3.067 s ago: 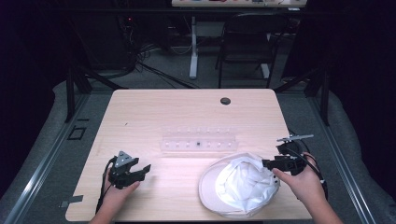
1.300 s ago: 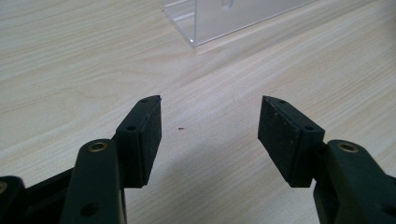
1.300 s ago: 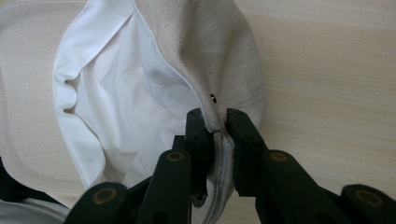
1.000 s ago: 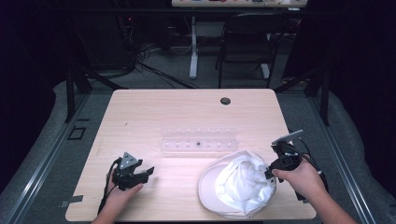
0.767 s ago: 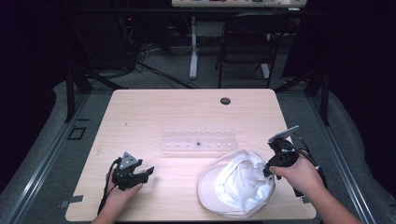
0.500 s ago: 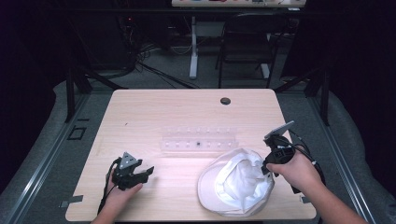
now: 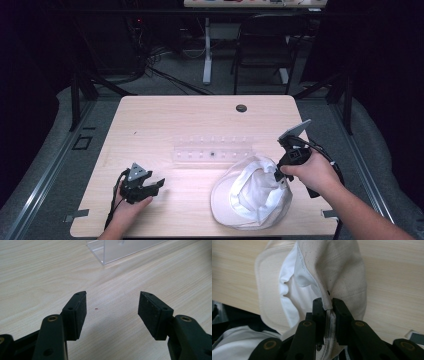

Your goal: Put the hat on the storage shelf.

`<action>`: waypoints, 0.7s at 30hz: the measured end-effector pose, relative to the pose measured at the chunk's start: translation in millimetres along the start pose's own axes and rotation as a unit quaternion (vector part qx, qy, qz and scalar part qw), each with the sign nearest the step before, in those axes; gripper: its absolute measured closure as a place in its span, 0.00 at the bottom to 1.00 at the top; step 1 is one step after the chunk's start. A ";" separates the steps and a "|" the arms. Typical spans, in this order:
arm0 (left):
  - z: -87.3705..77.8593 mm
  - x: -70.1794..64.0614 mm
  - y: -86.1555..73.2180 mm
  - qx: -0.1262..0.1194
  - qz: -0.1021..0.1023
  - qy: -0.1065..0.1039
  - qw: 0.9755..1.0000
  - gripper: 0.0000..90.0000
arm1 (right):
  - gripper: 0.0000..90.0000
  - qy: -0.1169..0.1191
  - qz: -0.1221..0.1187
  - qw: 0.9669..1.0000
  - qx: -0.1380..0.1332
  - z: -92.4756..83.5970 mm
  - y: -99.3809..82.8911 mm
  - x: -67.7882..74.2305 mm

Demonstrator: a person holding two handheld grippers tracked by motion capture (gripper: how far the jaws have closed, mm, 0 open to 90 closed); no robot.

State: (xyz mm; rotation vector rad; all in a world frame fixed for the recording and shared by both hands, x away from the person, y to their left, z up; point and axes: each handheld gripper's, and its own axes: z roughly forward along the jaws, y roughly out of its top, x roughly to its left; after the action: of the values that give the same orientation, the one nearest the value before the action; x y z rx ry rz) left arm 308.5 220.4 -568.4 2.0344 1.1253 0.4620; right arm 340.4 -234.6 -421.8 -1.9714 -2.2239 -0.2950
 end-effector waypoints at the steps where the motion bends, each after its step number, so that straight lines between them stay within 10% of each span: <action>1: 0.0 -0.2 0.0 0.000 0.000 0.000 1.000 0.45 | 0.90 0.007 0.003 1.000 0.000 -0.7 0.6 0.7; 21: -0.8 0.2 0.4 0.001 0.000 -0.003 1.000 0.45 | 0.90 0.061 0.010 0.998 -0.002 -34.2 9.3 20.5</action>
State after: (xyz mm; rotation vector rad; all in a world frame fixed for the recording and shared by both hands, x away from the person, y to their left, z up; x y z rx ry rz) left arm 308.2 220.8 -567.6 2.0352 1.1231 0.4551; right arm 346.6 -222.4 -383.3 -1.9199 -2.1292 -0.4060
